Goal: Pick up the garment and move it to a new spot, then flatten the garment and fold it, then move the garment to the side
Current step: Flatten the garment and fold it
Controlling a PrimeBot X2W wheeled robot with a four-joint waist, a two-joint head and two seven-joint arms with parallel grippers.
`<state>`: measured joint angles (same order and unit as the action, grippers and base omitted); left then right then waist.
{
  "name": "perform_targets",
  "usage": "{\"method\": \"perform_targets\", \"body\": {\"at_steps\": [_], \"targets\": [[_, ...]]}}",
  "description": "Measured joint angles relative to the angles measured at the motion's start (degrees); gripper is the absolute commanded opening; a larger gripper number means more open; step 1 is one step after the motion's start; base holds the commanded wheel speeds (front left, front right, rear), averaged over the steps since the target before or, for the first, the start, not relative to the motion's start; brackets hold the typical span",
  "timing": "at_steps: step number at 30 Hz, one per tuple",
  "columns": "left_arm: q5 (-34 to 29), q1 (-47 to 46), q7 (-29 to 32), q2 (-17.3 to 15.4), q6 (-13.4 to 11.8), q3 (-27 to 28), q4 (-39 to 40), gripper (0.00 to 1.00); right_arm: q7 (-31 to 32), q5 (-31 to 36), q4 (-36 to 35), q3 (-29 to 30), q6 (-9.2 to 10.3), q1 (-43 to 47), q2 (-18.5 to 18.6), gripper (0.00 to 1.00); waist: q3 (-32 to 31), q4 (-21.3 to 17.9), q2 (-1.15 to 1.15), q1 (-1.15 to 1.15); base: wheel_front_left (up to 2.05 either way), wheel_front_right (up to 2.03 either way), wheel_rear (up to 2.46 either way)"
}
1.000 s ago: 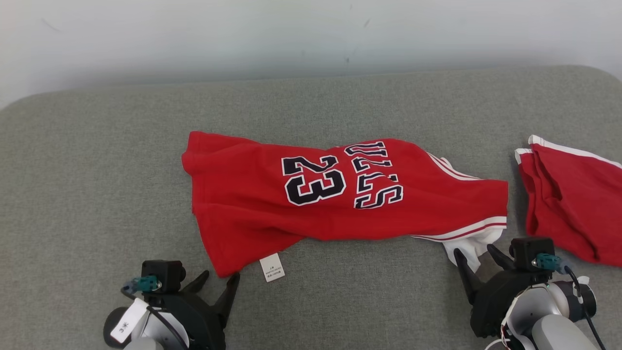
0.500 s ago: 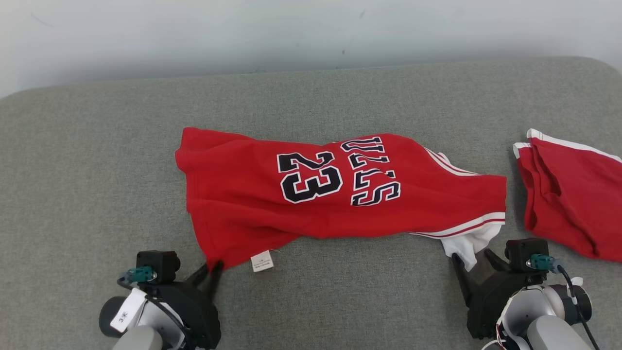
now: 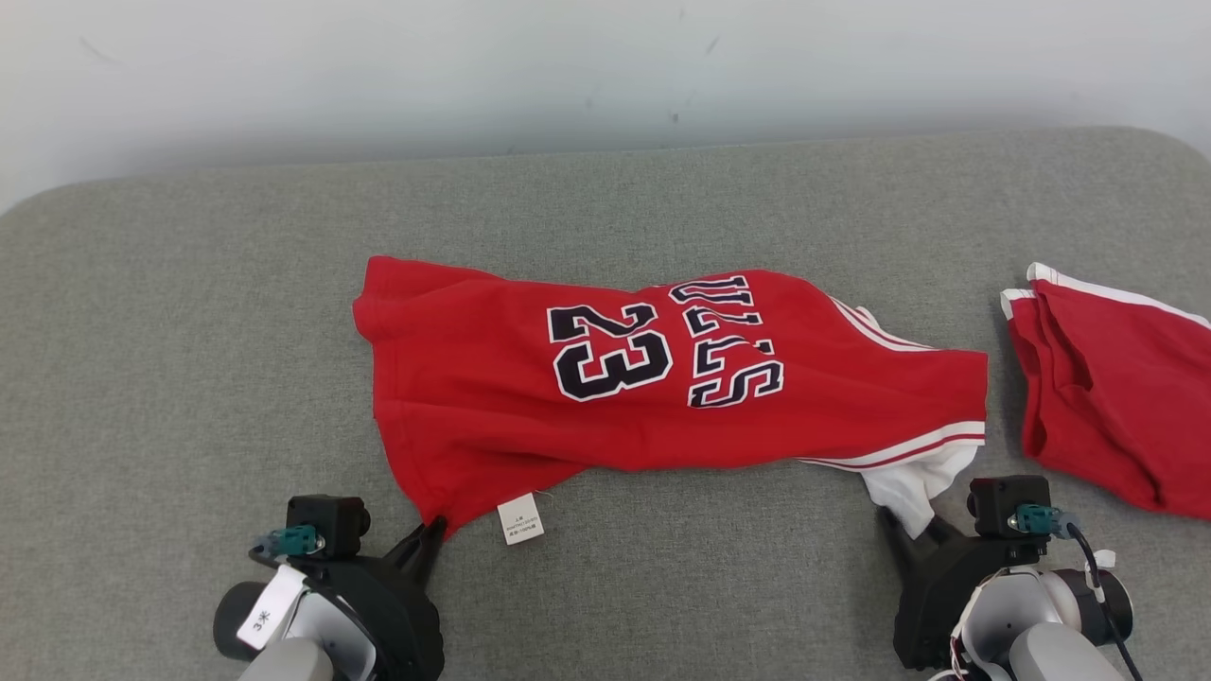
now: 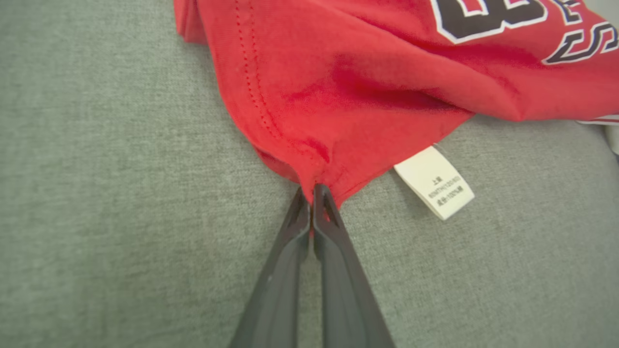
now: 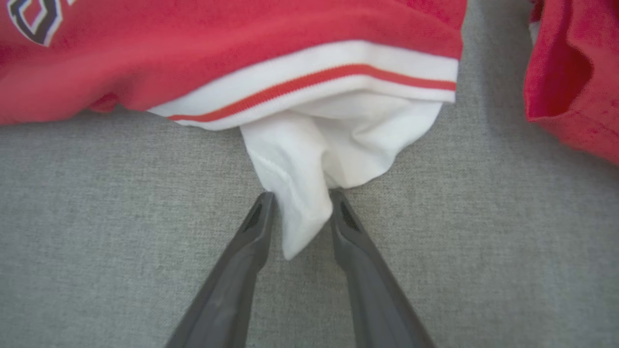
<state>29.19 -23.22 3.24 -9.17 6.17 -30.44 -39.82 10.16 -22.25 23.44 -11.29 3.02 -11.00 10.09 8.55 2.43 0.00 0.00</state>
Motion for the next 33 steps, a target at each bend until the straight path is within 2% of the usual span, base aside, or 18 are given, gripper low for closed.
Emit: {"method": "perform_targets", "body": {"at_steps": [1, 2, 4, 12, 17, 28, 33], "targets": [[0.00, -0.19, -0.11, 0.01, 0.31, -0.11, -0.24, 0.00, 0.01, -0.13, 0.19, -0.01, 0.00, 0.01, -0.08, 0.29, -0.03, 0.03, 0.00, 0.00, 0.00, 0.00, 0.00], [0.00, -0.40, -0.25, 0.01, 0.38, -0.19, -0.48, 0.00, 0.02, -0.36, 0.33, 0.02, 0.00, 0.00, -0.13, 0.24, -0.07, 0.06, 0.00, 0.00, 0.00, 0.00, 0.00], [0.00, -0.62, -0.33, 0.08, 0.40, -0.33, -0.93, 0.01, 0.34, -0.69, 0.49, 0.03, 0.00, 0.01, -0.14, 0.01, -0.13, 0.11, 0.00, 0.00, 0.00, 0.00, 0.00], [0.00, -0.82, -2.34, 0.41, 0.46, -0.54, -3.04, 0.00, -0.69, -0.71, 0.43, 0.82, 0.02, 0.10, -0.01, 0.00, -1.45, -0.01, 0.00, 0.00, 0.00, 0.00, 0.00], [0.00, -0.82, -3.89, -0.29, 0.47, -0.20, -3.26, 0.00, -2.81, -1.66, -2.24, 2.99, 0.08, 0.48, 0.51, 0.00, -2.93, -0.01, 0.00, 0.00, 0.00, 0.00, 0.00], [0.74, 0.21, -7.61, -2.46, 0.89, 1.59, 1.57, 0.00, -7.05, -4.77, -11.87, 7.24, 0.01, 4.72, 1.57, 0.00, -7.40, 0.45, 0.00, 0.00, 0.00, 0.00, 0.00], [2.87, 6.15, -9.43, -3.26, 0.89, 3.58, 6.36, 0.00, -8.26, -7.43, -18.85, 9.14, -0.49, 8.91, 1.12, 0.00, -9.53, 0.60, 0.00, -0.01, 0.00, 0.00, 0.00]]}}
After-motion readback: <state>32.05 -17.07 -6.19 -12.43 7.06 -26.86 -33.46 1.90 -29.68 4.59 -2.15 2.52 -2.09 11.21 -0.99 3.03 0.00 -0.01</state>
